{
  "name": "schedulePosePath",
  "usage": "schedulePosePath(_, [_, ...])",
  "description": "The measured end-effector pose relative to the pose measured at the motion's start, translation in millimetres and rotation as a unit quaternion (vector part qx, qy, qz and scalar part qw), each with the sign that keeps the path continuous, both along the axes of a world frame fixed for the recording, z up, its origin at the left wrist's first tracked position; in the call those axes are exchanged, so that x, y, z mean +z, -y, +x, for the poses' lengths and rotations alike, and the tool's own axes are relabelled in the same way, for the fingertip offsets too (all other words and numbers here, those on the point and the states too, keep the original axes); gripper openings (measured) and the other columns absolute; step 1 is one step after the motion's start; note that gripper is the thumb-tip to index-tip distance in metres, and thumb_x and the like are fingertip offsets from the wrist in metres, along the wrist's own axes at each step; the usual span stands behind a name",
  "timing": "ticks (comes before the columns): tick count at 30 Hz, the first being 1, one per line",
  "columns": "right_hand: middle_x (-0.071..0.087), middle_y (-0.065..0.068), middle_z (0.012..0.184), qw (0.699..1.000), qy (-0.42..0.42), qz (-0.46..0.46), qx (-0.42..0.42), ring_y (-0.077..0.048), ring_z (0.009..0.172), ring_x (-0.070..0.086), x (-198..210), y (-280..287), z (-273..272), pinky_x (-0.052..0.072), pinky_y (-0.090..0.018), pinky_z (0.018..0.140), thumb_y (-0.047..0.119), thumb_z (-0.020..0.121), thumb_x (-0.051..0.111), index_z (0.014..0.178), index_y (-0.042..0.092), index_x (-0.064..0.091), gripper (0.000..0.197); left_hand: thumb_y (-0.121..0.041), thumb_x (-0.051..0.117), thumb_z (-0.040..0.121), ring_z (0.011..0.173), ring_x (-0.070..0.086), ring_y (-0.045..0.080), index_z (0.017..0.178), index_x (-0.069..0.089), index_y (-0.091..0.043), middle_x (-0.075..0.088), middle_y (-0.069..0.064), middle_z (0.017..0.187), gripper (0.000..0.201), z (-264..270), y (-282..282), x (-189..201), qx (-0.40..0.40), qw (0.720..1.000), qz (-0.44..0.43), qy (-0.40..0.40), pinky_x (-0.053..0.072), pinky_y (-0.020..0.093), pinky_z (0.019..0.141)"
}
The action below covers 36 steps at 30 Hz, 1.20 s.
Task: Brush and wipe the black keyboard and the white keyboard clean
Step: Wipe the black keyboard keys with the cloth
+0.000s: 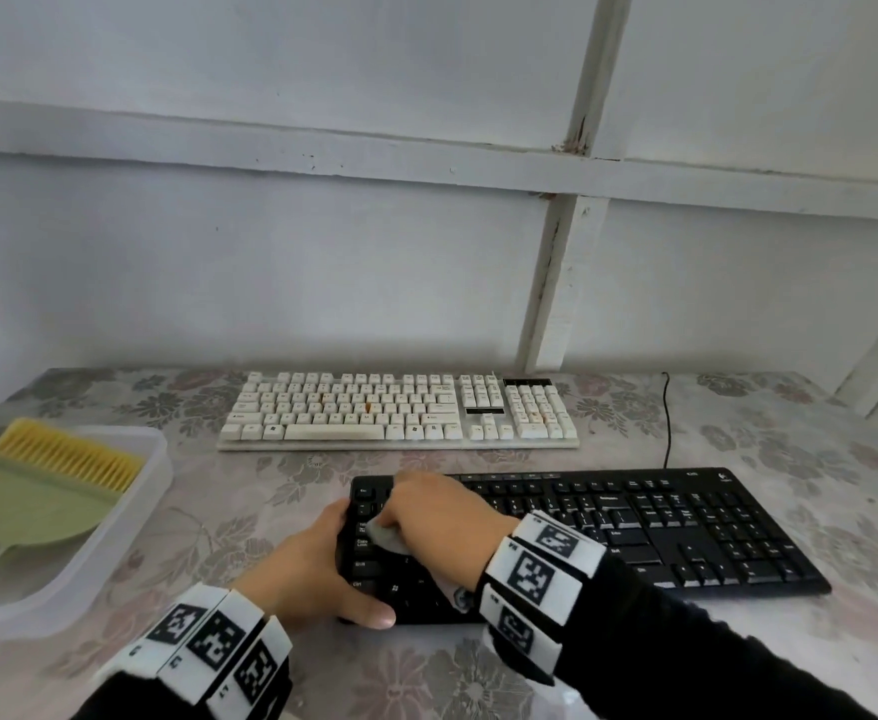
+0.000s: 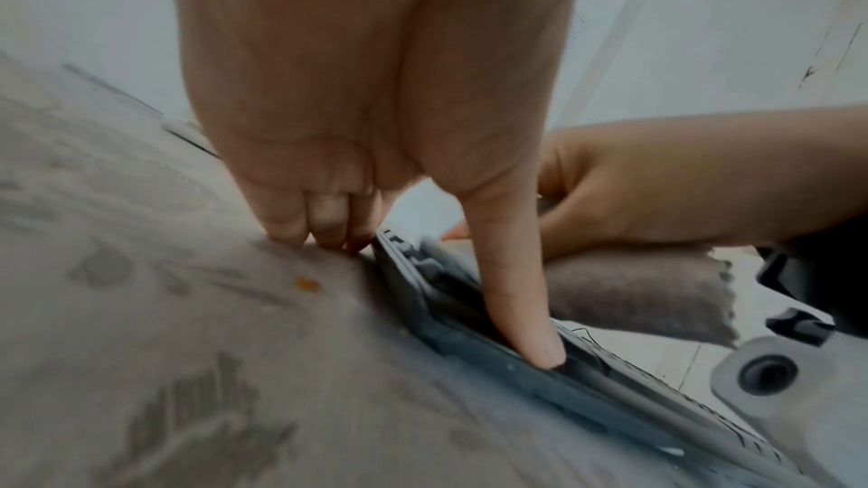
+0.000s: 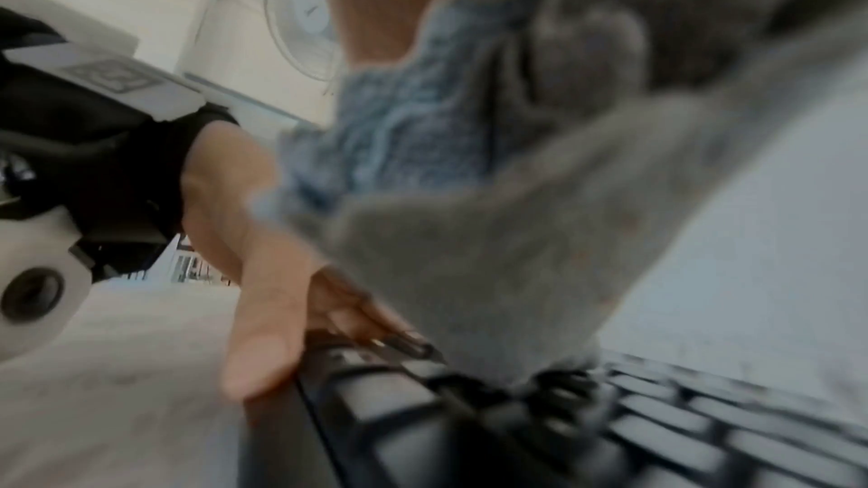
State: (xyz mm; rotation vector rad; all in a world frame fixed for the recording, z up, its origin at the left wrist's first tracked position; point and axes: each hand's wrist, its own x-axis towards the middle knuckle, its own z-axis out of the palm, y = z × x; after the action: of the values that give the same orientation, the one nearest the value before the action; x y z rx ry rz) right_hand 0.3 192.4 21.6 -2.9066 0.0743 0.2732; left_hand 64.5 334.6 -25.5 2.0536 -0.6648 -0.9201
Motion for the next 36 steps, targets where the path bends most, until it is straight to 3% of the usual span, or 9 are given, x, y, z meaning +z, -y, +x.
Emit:
schedulePosePath(2, [0.049,-0.01,0.092,0.999,-0.005,-0.003,-0.033,-0.027,0.078,0.054,-2,21,-11,0.048,-0.033,0.073,0.016,0.089,0.047,0.063,0.007,0.048,0.028,-0.029,0.091,0.033,0.113,0.054,0.008,0.139,0.027,-0.03,0.057,-0.017,0.117,0.124,1,-1,-2,0.002,1.0,-0.007,-0.007,0.041,0.035,0.105])
schedulePosePath(5, [0.053,-0.005,0.1,0.997,-0.014,-0.024,-0.07,-0.028,0.086,0.061,0,54,-31,0.049,-0.033,0.082,0.028,0.094,0.046,0.093,0.002,0.07,0.035,-0.028,0.091,0.042,0.115,0.052,0.009,0.141,0.024,-0.031,0.054,-0.02,0.12,0.12,0,0,0,-0.012,1.0,0.007,0.007,0.039,0.033,0.106])
schedulePosePath(11, [0.046,-0.006,0.072,0.991,-0.059,-0.055,-0.109,-0.026,0.068,0.045,21,73,-49,0.041,-0.029,0.066,0.017,0.09,0.046,0.06,0.008,0.048,0.031,-0.029,0.091,0.041,0.116,0.052,0.009,0.141,0.024,-0.03,0.053,-0.019,0.121,0.12,0,0,0,-0.014,1.0,0.009,0.006,0.038,0.034,0.107])
schedulePosePath(13, [0.065,-0.006,0.087,0.995,-0.039,-0.002,-0.091,-0.022,0.082,0.062,29,61,-43,0.049,-0.026,0.083,0.021,0.093,0.048,0.083,0.005,0.069,0.028,-0.03,0.091,0.042,0.116,0.052,0.008,0.141,0.024,-0.03,0.053,-0.018,0.122,0.119,0,0,0,-0.015,1.0,0.009,0.012,0.039,0.034,0.107])
schedulePosePath(16, [0.068,-0.005,0.11,0.998,-0.014,0.05,-0.041,-0.018,0.098,0.065,34,25,-26,0.048,-0.029,0.096,0.027,0.094,0.049,0.11,0.008,0.069,0.031,-0.032,0.09,0.042,0.112,0.054,0.007,0.138,0.026,-0.031,0.056,-0.017,0.119,0.115,0,0,1,-0.014,1.0,0.014,0.023,0.041,0.033,0.104])
schedulePosePath(22, [0.061,-0.015,0.101,0.999,-0.005,0.026,0.018,-0.032,0.085,0.06,11,-16,6,0.052,-0.043,0.081,0.019,0.09,0.048,0.102,0.004,0.069,0.028,-0.044,0.086,0.031,0.122,0.049,0.014,0.144,0.02,-0.025,0.053,-0.009,0.128,0.132,1,2,0,-0.014,0.999,0.028,0.036,0.039,0.038,0.106])
schedulePosePath(27, [0.045,-0.009,0.093,1.0,0.011,0.019,-0.007,-0.028,0.08,0.047,4,-9,0,0.048,-0.04,0.081,0.023,0.093,0.045,0.1,-0.001,0.065,0.032,-0.025,0.092,0.044,0.117,0.051,0.01,0.143,0.023,-0.026,0.054,-0.018,0.116,0.121,0,2,-1,-0.003,0.999,0.018,0.029,0.04,0.032,0.104])
schedulePosePath(32, [0.041,-0.009,0.089,0.999,-0.013,-0.004,-0.031,-0.028,0.076,0.048,3,17,-20,0.045,-0.034,0.075,0.017,0.092,0.042,0.075,0.001,0.057,0.028,-0.034,0.089,0.035,0.113,0.054,0.008,0.14,0.026,-0.03,0.056,-0.017,0.12,0.123,-1,0,1,-0.004,1.0,0.014,0.021,0.041,0.034,0.104])
schedulePosePath(36, [0.054,-0.005,0.084,0.997,-0.016,0.01,-0.081,-0.026,0.075,0.055,10,46,-43,0.041,-0.027,0.072,0.025,0.094,0.044,0.091,0.0,0.07,0.036,-0.03,0.091,0.046,0.118,0.05,0.01,0.143,0.022,-0.029,0.051,-0.016,0.128,0.119,-1,-1,4,-0.011,0.999,0.027,0.027,0.038,0.033,0.107])
